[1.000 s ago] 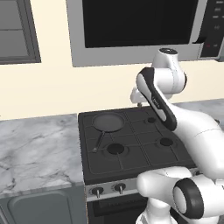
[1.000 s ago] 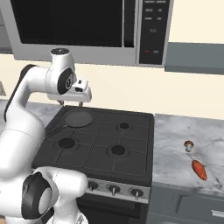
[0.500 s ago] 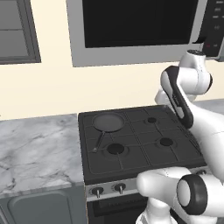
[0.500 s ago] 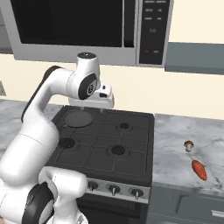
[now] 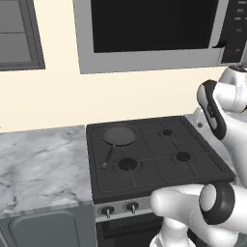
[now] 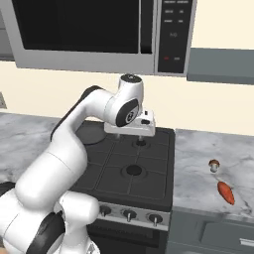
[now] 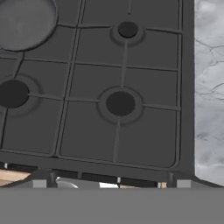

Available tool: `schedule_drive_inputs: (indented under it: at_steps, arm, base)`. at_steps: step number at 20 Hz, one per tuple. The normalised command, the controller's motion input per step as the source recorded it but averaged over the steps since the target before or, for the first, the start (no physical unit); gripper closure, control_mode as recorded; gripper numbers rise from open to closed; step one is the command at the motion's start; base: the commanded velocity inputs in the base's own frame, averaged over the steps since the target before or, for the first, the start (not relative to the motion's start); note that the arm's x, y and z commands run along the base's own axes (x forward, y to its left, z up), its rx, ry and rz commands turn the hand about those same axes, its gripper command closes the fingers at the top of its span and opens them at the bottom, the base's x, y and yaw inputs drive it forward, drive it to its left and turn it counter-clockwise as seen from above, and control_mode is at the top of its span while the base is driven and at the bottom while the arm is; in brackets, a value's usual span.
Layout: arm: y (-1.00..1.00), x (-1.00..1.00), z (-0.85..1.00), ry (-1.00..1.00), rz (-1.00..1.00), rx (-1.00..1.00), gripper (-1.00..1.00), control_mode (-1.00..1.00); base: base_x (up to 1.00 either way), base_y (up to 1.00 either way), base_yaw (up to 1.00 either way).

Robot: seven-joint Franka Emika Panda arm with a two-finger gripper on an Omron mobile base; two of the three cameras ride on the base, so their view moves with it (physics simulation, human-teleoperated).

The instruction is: Put the sweet potato and mushroom in the pan. Then turn on the rear left burner and set the heat to medium.

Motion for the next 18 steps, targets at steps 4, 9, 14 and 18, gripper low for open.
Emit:
schedule_drive_inputs:
  at_steps: [4, 9, 14, 18]
  arm:
    - [-0.51, 0.00, -0.52, 0.02, 0.00, 0.00, -1.00, -1.00]
    - [-0.34, 0.00, -0.56, 0.03, 0.00, -0.01, -1.00, -1.00]
    - [-0.30, 0.00, -0.52, 0.07, 0.00, -0.03, -1.00, -1.00]
    - [-0.18, 0.04, -0.29, 0.04, 0.00, -0.02, -1.00, -1.00]
  base:
    - [0.00, 0.00, 0.00]
    - [0.00, 0.00, 0.00]
    - [0.00, 0.00, 0.00]
    - [0.00, 0.00, 0.00]
